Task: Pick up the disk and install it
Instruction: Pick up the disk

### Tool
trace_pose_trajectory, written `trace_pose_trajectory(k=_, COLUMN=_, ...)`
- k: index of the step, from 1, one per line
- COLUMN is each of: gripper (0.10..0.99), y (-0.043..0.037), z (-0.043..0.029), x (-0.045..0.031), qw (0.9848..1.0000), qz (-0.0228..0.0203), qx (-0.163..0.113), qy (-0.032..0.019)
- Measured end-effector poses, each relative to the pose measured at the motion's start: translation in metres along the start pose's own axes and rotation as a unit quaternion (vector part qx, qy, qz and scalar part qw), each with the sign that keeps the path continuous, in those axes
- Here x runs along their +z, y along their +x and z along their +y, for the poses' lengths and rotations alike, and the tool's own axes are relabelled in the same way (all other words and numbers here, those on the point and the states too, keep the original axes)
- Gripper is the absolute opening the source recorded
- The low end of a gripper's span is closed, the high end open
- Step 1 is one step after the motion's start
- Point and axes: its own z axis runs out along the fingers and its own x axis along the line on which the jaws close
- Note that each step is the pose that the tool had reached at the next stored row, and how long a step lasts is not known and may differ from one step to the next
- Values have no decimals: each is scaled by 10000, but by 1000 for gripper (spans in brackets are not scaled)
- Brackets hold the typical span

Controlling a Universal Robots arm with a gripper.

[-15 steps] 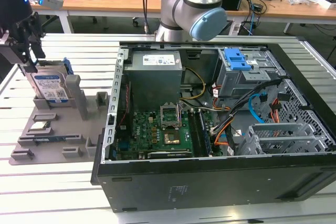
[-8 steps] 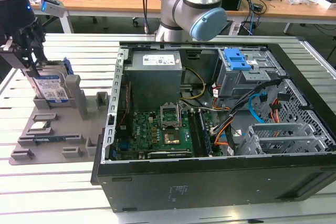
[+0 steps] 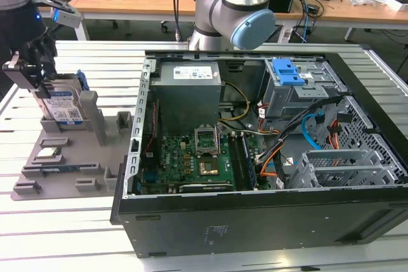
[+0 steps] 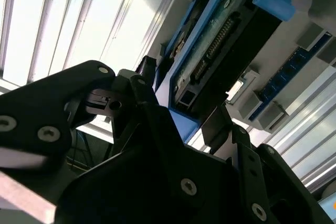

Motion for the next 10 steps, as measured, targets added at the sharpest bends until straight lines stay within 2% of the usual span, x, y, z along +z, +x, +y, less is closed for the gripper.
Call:
trace_pose_trajectory(k=7, gripper=600, y=0, z=-8, x=89, qw=10000, qz=0, qx=0, qy=-1)
trace_pose_trajectory(k=10, gripper=600, y=1, z=-9, x=100, qw=10000, qz=0, qx=0, qy=-1)
